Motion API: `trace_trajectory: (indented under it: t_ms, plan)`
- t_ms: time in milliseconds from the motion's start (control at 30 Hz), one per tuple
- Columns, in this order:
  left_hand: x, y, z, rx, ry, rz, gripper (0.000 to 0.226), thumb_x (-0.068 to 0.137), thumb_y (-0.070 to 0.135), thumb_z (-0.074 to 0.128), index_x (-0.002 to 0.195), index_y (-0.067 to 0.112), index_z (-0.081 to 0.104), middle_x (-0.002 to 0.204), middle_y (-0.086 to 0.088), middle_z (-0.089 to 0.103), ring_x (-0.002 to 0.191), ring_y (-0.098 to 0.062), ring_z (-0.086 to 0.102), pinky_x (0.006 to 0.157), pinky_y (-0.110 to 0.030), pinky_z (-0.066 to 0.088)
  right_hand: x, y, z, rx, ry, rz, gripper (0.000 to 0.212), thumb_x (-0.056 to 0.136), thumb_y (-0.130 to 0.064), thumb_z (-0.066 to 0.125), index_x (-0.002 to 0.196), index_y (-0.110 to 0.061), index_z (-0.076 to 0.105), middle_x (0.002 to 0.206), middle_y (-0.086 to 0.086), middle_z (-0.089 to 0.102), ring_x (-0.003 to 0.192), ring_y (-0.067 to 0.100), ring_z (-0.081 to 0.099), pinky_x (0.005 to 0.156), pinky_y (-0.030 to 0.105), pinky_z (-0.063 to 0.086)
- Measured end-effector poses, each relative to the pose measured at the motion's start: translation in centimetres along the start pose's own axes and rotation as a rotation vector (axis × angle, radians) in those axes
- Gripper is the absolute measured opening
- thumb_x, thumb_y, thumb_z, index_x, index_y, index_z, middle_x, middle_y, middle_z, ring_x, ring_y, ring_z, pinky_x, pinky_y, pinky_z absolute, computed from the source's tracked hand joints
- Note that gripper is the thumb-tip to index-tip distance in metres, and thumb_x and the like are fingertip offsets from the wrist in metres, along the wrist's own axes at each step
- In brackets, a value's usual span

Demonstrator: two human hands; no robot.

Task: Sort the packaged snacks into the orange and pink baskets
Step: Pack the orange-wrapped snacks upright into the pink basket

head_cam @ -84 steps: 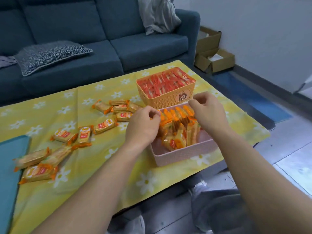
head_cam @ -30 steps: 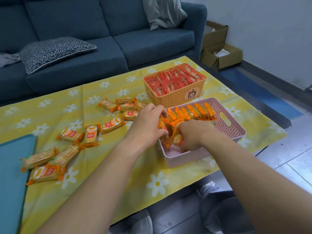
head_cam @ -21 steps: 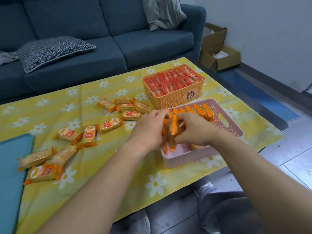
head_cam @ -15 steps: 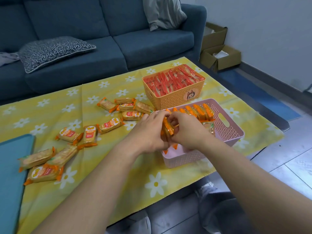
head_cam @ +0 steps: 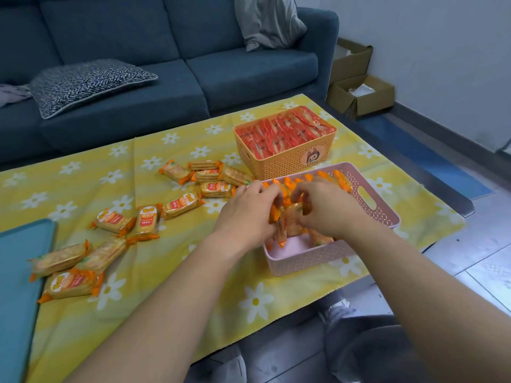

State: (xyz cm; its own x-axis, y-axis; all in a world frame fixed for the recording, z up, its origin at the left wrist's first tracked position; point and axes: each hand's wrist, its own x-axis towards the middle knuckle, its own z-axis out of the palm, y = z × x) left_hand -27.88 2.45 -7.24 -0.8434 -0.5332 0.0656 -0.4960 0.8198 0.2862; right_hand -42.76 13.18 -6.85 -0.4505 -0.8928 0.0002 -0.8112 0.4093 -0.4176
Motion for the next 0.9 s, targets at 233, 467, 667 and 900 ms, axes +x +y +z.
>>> trace_trajectory:
  t_ms: [233,467,667,900]
  plan:
    - [-0.1,1.2,0.1,0.112,0.036,-0.073,0.045,0.076,0.015,0.073,0.114,0.027,0.052,0.114,-0.002,0.041,0.104,-0.029,0.048,0.071,-0.037,0.04,0.0,-1.3,0.1,-0.233,0.031,0.03,0.016,0.084,-0.023,0.074,0.088,-0.031,0.061,0.104,-0.005,0.045,0.097,0.026,0.062,0.068,0.037,0.052]
    - [-0.1,1.3,0.2,0.137,0.045,-0.092,0.041,0.079,0.01,0.067,0.113,0.026,0.052,0.115,-0.005,0.039,0.106,-0.031,0.046,0.072,-0.038,0.044,0.0,-1.1,-0.7,-0.132,-0.061,0.131,0.014,0.075,-0.023,0.072,0.074,-0.018,0.059,0.082,0.005,0.064,0.074,0.028,0.063,0.057,0.033,0.046]
    - [0.3,1.5,0.8,0.182,0.091,-0.047,0.054,0.073,0.016,0.075,0.119,0.022,0.047,0.117,-0.005,0.041,0.108,-0.031,0.046,0.079,-0.038,0.046,0.1,-1.5,0.3,0.192,0.027,0.254,0.027,0.075,-0.019,0.077,0.082,0.005,0.066,0.082,0.02,0.073,0.07,0.029,0.064,0.062,0.039,0.053]
    - [0.5,1.6,1.3,0.196,0.063,0.112,0.051,0.079,0.042,0.073,0.122,0.03,0.048,0.118,-0.001,0.039,0.109,-0.028,0.04,0.084,-0.036,0.03,0.2,-0.4,-1.2,0.617,-0.147,0.358,0.019,0.095,-0.004,0.055,0.095,0.001,0.072,0.078,0.017,0.076,0.069,0.027,0.074,0.071,0.04,0.064]
